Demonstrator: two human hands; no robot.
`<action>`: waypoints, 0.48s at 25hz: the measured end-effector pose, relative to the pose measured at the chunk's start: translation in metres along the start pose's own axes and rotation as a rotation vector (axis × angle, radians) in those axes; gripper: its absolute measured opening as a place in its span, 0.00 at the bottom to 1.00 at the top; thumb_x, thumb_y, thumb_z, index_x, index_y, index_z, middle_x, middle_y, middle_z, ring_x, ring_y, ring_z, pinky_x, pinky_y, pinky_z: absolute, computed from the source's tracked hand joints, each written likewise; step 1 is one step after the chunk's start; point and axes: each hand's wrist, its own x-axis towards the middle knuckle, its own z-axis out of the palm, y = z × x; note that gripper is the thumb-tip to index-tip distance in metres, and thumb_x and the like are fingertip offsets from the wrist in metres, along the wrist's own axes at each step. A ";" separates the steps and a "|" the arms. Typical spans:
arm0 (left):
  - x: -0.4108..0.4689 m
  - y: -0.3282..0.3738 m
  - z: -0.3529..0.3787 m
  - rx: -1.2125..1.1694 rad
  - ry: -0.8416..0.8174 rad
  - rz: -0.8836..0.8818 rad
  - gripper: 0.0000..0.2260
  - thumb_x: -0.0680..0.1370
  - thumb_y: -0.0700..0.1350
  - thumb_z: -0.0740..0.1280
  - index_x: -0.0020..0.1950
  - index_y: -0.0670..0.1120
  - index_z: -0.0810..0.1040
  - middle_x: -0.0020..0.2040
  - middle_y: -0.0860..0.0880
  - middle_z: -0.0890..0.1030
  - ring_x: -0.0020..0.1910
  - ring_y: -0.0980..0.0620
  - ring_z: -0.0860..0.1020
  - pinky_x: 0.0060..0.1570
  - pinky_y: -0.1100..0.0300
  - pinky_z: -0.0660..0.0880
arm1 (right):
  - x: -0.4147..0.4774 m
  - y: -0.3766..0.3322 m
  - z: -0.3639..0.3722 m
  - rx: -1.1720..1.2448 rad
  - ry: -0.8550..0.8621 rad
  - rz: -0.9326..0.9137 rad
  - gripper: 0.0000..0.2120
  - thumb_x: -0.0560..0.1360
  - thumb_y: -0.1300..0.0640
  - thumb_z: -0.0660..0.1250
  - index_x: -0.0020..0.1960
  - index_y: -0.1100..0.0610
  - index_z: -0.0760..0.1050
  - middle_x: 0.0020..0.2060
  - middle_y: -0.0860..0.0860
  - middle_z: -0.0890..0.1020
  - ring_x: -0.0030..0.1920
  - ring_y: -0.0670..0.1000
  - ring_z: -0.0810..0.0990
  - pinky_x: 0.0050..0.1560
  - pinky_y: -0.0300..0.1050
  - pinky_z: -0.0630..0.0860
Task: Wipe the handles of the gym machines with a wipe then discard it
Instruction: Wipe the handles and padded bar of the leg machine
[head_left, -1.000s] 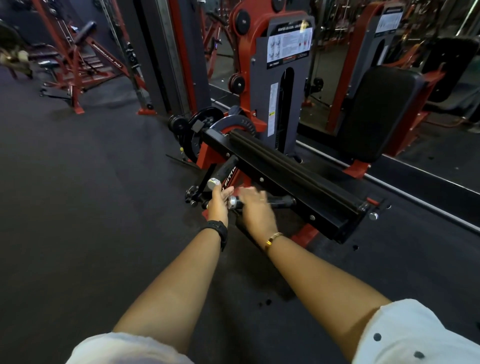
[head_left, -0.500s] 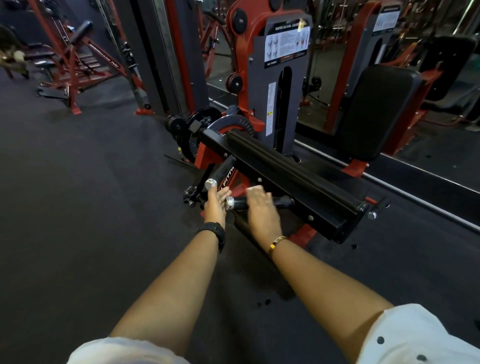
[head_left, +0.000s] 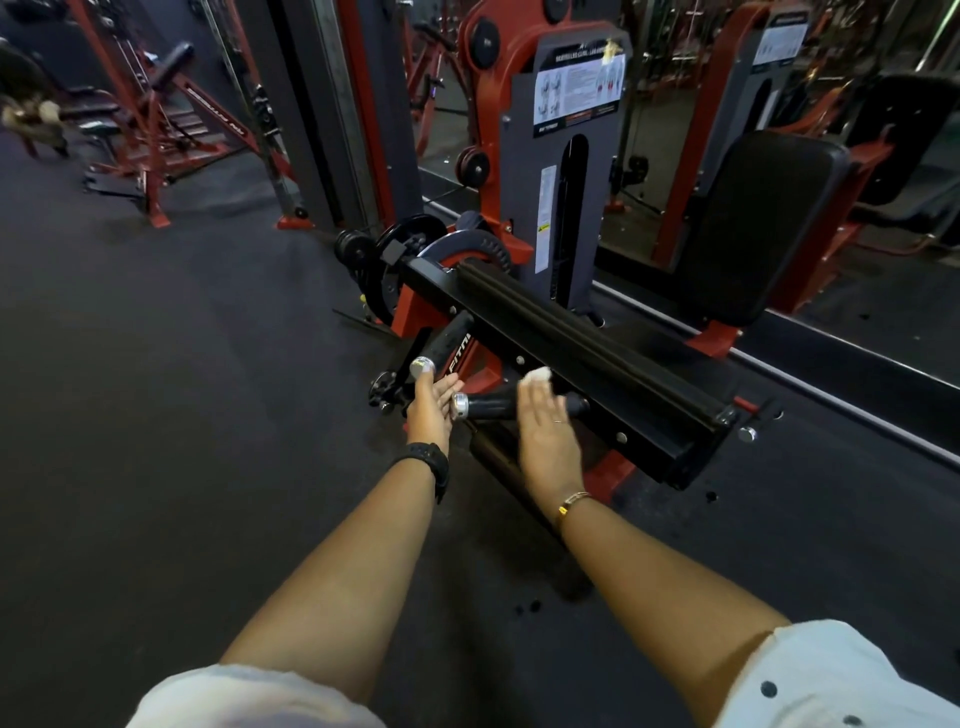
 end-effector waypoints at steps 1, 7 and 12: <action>0.000 0.001 0.000 0.002 -0.001 -0.003 0.24 0.81 0.57 0.52 0.63 0.41 0.76 0.63 0.43 0.77 0.58 0.52 0.76 0.54 0.63 0.71 | 0.000 -0.012 0.002 0.016 -0.025 -0.118 0.33 0.70 0.75 0.61 0.74 0.64 0.59 0.72 0.62 0.63 0.73 0.59 0.61 0.73 0.54 0.53; -0.001 -0.001 0.000 0.006 -0.002 -0.001 0.24 0.81 0.58 0.53 0.61 0.43 0.77 0.63 0.45 0.77 0.59 0.53 0.75 0.61 0.59 0.67 | -0.018 0.040 -0.006 -0.033 -0.086 -0.172 0.35 0.73 0.74 0.60 0.76 0.59 0.53 0.75 0.57 0.57 0.76 0.55 0.53 0.75 0.53 0.50; -0.002 -0.001 -0.001 -0.021 0.004 -0.010 0.22 0.80 0.61 0.52 0.55 0.49 0.79 0.60 0.49 0.80 0.60 0.53 0.76 0.64 0.54 0.68 | 0.001 0.002 -0.004 0.212 0.049 0.123 0.27 0.76 0.70 0.57 0.74 0.60 0.60 0.73 0.57 0.64 0.76 0.53 0.55 0.75 0.45 0.45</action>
